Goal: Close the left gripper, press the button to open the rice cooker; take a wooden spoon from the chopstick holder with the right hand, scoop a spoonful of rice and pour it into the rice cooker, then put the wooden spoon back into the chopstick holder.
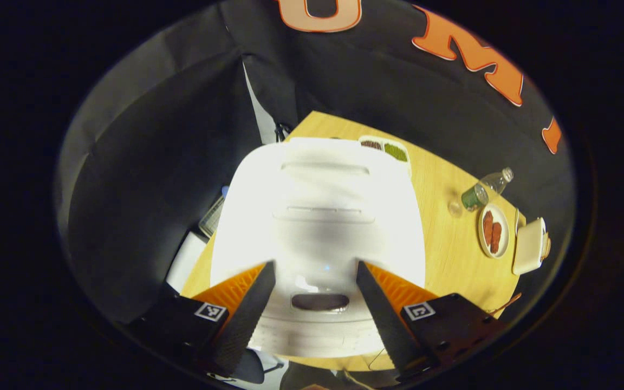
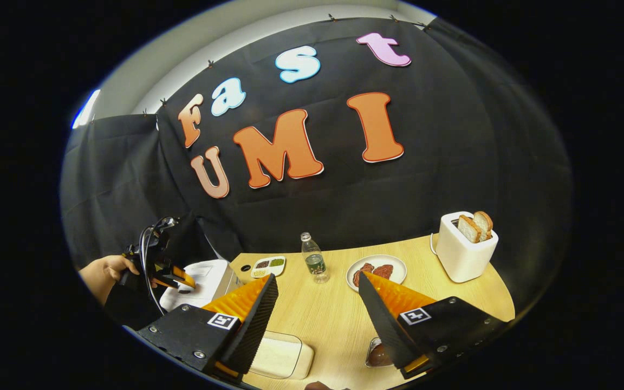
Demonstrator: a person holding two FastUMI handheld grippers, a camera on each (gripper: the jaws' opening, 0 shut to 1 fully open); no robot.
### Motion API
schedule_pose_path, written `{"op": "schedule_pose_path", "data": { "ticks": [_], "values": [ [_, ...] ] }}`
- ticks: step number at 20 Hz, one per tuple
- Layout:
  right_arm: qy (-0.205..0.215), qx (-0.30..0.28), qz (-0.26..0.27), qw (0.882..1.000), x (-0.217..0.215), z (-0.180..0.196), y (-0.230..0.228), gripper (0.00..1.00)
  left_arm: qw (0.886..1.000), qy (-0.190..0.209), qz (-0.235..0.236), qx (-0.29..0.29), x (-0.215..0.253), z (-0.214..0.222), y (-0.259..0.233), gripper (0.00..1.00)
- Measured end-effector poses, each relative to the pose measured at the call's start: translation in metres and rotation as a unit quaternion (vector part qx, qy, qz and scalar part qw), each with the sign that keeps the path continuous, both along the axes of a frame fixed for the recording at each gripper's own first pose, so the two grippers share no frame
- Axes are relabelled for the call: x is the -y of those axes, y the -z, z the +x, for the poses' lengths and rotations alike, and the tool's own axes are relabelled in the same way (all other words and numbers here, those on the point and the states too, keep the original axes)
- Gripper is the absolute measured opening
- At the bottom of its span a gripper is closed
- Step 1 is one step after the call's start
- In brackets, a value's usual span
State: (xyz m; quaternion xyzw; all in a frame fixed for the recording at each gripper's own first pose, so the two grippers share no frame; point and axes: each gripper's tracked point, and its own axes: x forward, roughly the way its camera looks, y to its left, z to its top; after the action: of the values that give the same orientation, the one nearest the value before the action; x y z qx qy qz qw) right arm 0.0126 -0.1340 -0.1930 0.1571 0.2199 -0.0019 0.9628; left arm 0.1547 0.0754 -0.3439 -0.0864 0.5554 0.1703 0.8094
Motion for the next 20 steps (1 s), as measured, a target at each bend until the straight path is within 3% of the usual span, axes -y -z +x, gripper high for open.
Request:
{"op": "schedule_pose_path", "data": {
  "ticks": [4, 8, 15, 20],
  "values": [
    [-0.009, 0.010, -0.011, 1.000, -0.005, -0.002, -0.006, 0.93, 0.999, 0.014, 0.001, 0.052, 0.020, -0.003, -0.005, 0.99],
    [-0.014, 0.030, -0.043, 0.999, -0.005, 0.005, -0.024, 0.93, 0.984, 0.035, 0.046, 0.167, 0.017, -0.002, -0.070, 0.99],
    [-0.028, 0.100, -0.097, 0.990, -0.023, 0.024, -0.080, 0.93, 0.922, 0.082, 0.105, 0.363, 0.056, -0.027, -0.196, 0.99],
    [-0.037, 0.142, -0.113, 0.983, -0.033, 0.025, -0.112, 0.93, 0.883, 0.080, 0.077, 0.457, 0.089, -0.057, -0.246, 0.99]
  ]
}}
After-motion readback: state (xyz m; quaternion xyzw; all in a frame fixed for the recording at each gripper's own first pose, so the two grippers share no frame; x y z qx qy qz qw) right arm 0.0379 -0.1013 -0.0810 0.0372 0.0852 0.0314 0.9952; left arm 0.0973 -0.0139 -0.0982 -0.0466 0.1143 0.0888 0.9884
